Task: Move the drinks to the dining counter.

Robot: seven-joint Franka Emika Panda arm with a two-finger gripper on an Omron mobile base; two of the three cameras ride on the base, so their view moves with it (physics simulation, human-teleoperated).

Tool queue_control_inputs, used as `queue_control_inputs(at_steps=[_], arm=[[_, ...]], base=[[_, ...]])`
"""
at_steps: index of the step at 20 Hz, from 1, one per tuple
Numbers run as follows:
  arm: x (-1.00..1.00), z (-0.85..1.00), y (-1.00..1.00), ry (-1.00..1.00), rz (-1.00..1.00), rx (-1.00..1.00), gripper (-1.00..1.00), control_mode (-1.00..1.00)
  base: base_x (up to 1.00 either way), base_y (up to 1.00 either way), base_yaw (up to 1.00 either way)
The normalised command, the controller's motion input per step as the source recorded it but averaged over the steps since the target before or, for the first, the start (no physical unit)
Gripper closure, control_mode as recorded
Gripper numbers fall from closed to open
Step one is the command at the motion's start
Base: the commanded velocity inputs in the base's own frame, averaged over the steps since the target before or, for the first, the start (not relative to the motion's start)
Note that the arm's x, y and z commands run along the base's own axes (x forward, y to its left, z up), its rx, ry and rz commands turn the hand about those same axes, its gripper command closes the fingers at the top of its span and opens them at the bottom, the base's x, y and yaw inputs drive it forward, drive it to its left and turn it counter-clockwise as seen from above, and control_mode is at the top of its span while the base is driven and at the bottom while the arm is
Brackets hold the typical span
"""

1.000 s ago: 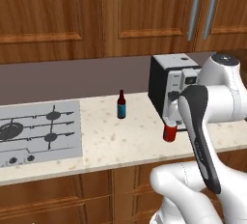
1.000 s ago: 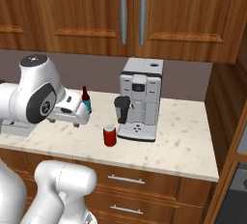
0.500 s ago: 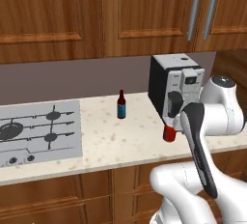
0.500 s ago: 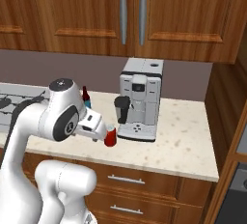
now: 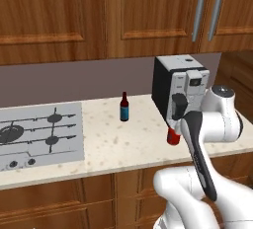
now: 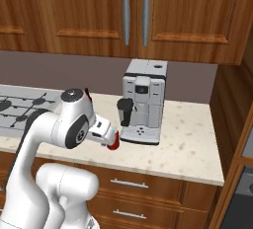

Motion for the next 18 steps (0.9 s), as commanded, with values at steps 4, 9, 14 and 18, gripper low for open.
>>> queue_control_inputs(at_steps=[4, 9, 14, 18], arm=[[0.40, -0.21, 0.00, 0.00, 0.00, 0.00, -1.00, -1.00], [0.50, -0.12, 0.00, 0.00, 0.00, 0.00, -1.00, -1.00], [0.47, -0.06, 0.00, 0.00, 0.00, 0.00, -1.00, -1.00], [0.45, -0.09, 0.00, 0.01, 0.00, 0.00, -1.00, -1.00]], base=[[0.00, 0.00, 0.00], [0.00, 0.00, 0.00], [0.00, 0.00, 0.00], [0.00, 0.00, 0.00]])
